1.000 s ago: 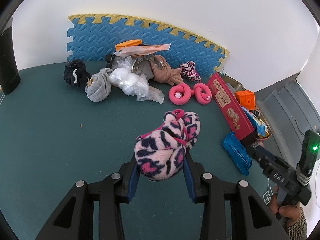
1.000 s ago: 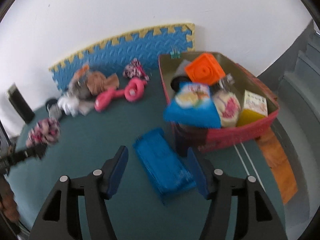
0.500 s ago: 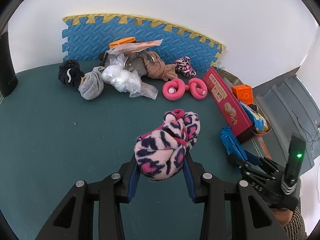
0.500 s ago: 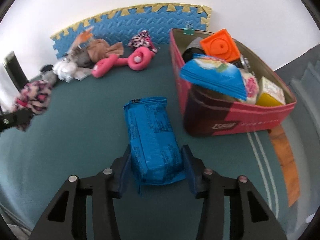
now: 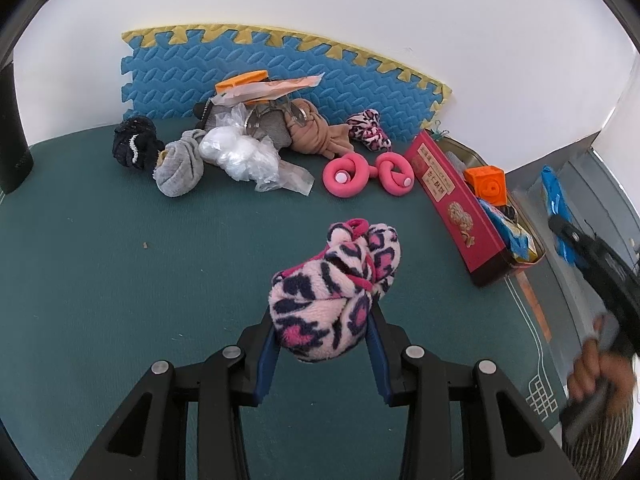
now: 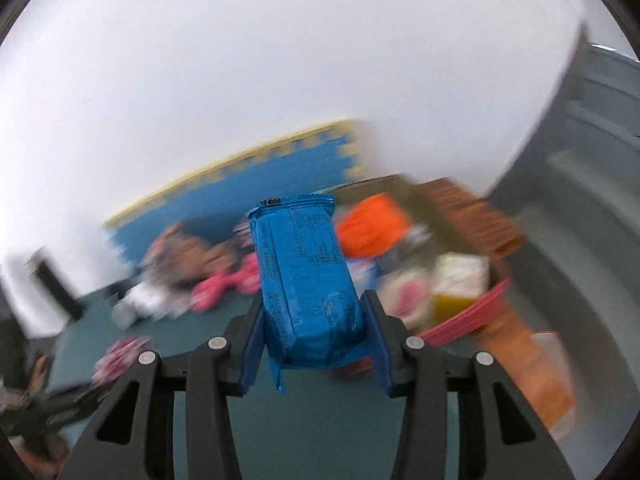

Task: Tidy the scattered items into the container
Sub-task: 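Carry the blue packet into the red tin and open the right tool, then lower the pink leopard-print sock into the tin and open the left tool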

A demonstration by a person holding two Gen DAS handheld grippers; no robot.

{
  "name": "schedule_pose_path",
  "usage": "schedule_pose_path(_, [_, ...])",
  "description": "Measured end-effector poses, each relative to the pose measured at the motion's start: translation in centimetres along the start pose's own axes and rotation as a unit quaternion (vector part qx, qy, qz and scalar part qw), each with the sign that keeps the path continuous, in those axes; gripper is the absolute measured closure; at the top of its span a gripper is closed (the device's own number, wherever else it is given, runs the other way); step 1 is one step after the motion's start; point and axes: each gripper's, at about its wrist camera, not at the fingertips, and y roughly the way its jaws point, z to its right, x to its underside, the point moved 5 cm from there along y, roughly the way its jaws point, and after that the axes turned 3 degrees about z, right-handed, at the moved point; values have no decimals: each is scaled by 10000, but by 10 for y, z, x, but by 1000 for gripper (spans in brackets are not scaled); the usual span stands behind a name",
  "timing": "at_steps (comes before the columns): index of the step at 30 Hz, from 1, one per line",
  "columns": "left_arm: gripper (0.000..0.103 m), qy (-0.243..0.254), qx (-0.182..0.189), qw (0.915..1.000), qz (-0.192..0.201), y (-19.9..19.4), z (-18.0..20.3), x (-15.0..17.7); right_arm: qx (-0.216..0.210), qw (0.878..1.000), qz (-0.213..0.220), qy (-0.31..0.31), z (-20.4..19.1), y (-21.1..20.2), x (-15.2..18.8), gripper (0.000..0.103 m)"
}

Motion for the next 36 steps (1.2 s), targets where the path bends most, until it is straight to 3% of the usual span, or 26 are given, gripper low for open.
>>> schedule_pose_path(7, [62, 51, -54, 10000, -36, 2, 2, 0, 731, 9971, -25, 203, 40, 31, -14, 53])
schedule_pose_path(11, [62, 79, -78, 9999, -62, 5, 5, -2, 1148, 9929, -39, 318, 63, 48, -22, 42])
schedule_pose_path(15, [62, 128, -73, 9999, -83, 9, 10, -5, 1257, 9914, 251, 278, 58, 35, -20, 33])
schedule_pose_path(19, [62, 192, -33, 9998, -79, 13, 19, -11, 1347, 9890, 559, 229, 52, 21, -15, 31])
schedule_pose_path(31, [62, 811, 309, 9961, 161, 43, 98, -66, 2061, 9703, 1256, -176, 44, 2, 25, 30])
schedule_pose_path(36, [62, 969, 504, 9938, 200, 68, 139, -93, 2018, 9704, 1328, -6, 55, -1, 28, 30])
